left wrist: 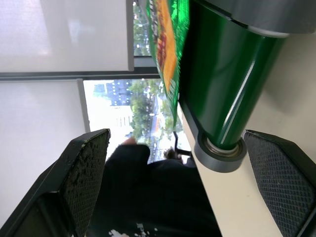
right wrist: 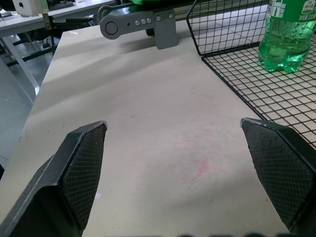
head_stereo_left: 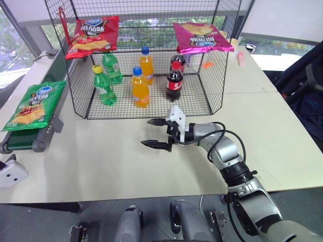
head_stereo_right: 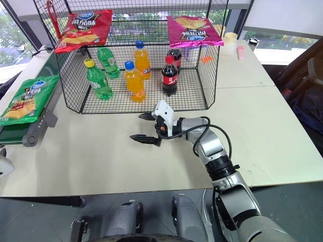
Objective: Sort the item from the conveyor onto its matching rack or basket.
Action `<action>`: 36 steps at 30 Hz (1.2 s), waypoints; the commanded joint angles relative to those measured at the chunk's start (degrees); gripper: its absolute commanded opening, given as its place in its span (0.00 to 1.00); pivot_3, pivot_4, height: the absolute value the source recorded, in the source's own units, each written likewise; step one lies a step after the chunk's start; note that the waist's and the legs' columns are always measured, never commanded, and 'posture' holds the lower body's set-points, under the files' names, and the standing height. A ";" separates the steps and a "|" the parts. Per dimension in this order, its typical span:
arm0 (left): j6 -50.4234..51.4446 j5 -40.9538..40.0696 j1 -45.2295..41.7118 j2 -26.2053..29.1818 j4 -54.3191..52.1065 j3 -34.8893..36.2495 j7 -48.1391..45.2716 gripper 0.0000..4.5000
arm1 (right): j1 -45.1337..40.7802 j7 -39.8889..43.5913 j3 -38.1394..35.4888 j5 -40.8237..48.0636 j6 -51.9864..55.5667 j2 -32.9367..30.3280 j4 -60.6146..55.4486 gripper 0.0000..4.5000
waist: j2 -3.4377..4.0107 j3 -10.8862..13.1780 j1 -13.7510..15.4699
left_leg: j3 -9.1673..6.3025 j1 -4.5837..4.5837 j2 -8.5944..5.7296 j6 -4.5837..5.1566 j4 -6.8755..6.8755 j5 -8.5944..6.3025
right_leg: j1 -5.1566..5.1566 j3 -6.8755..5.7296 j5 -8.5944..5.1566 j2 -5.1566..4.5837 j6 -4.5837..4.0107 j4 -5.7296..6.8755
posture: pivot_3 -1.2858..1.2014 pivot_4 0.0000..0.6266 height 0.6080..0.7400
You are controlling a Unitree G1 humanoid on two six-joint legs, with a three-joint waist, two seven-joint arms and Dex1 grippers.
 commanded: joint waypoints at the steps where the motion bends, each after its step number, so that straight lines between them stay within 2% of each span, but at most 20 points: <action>1: 0.79 0.59 -1.48 2.02 0.42 1.13 1.88 1.00 | -1.08 0.16 -0.64 0.45 -0.83 0.39 -1.47 1.00 | 0.01 0.01 0.03 | 0.00 0.00 0.00 0.00 -0.01 0.00 | 0.00 0.00 0.00 0.00 0.00 0.00 | 0.52 0.24 1.00; 16: -0.23 1.09 -3.66 3.10 5.36 -4.25 3.74 1.00 | 0.69 -0.76 -1.08 0.70 0.55 -1.06 -4.10 1.00 | -0.01 0.00 0.05 | 0.08 0.01 0.11 0.00 -0.01 0.00 | -0.04 0.00 0.09 0.04 -0.11 0.02 | 0.52 0.24 1.00; 19: -0.69 0.79 -3.55 3.10 5.74 -4.65 3.96 0.81 | 1.10 -0.95 -1.04 0.75 0.97 -1.15 -4.75 1.00 | -0.01 0.00 0.04 | 0.10 0.01 0.13 0.00 0.00 0.00 | -0.04 -0.01 0.10 0.05 -0.12 0.02 | 0.52 0.24 1.00; 25: -1.56 0.26 -1.46 2.22 4.83 -3.93 4.88 0.15 | 1.56 -1.30 -0.85 0.70 1.36 -1.08 -5.23 1.00 | -0.01 -0.01 -0.03 | 0.14 0.01 0.20 0.00 -0.01 0.00 | -0.06 0.00 0.11 0.05 -0.15 0.01 | 0.52 0.24 1.00; 26: -1.68 0.12 -0.76 1.94 4.24 -3.53 4.96 0.01 | 1.62 -1.32 -0.80 0.72 1.41 -1.07 -5.29 1.00 | -0.01 -0.01 -0.03 | 0.15 0.01 0.23 0.00 -0.01 0.00 | -0.08 0.00 0.13 0.06 -0.17 0.02 | 0.52 0.24 1.00; 32: -1.93 -4.63 2.01 -0.42 -0.48 1.21 4.07 0.00 | 1.07 -0.88 -0.52 0.77 1.19 -0.77 -4.45 1.00 | -0.03 -0.02 -0.02 | 0.23 0.00 0.34 0.00 -0.02 0.00 | -0.14 0.00 0.17 0.11 -0.24 0.01 | 0.52 0.24 1.00; 36: -3.54 -17.84 1.17 -1.07 -6.31 4.28 -3.68 0.00 | -0.11 -0.05 -0.51 0.68 0.58 -0.56 -3.01 1.00 | -0.06 -0.04 0.19 | 0.23 0.00 0.43 0.00 0.01 0.00 | -0.16 0.00 0.21 0.21 -0.32 0.00 | 0.52 0.24 1.00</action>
